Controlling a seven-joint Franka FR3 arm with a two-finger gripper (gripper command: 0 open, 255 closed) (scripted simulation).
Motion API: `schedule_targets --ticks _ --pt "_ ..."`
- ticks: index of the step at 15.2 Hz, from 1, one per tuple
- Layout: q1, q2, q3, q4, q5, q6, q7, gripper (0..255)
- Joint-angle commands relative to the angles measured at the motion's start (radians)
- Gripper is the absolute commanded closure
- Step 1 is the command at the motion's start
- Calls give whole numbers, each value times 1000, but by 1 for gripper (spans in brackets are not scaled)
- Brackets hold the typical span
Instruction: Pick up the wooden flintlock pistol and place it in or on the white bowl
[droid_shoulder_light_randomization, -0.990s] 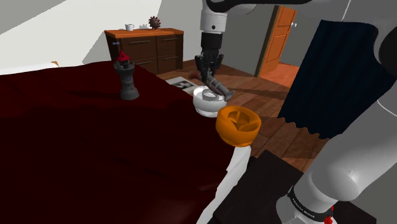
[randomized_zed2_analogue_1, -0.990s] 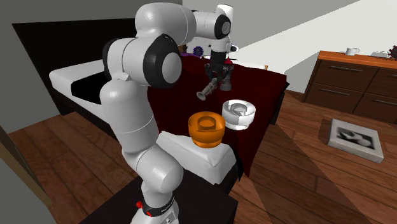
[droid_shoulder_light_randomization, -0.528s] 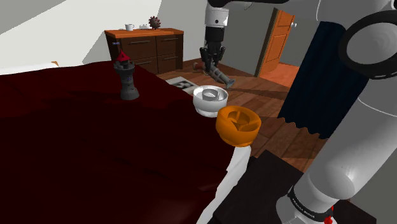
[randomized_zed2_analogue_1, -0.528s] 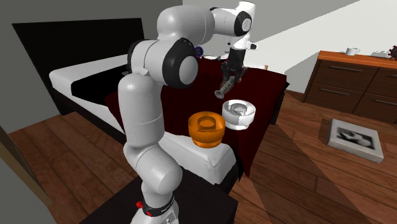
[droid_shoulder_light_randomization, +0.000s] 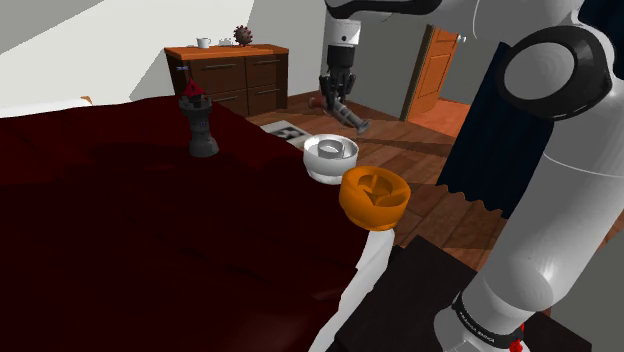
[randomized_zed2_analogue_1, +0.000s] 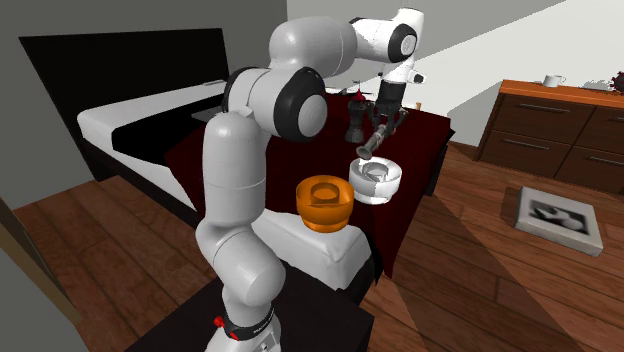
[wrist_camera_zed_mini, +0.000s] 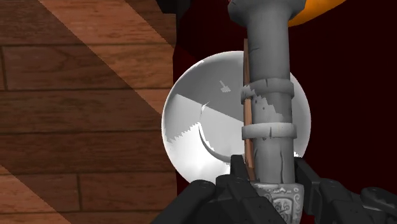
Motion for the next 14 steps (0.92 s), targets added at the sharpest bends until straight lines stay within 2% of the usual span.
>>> schedule_targets --ticks 1,14 --pt "-2 -3 -1 -32 0 29 -4 255" --pt "-1 -21 -1 -228 1 207 -12 255"
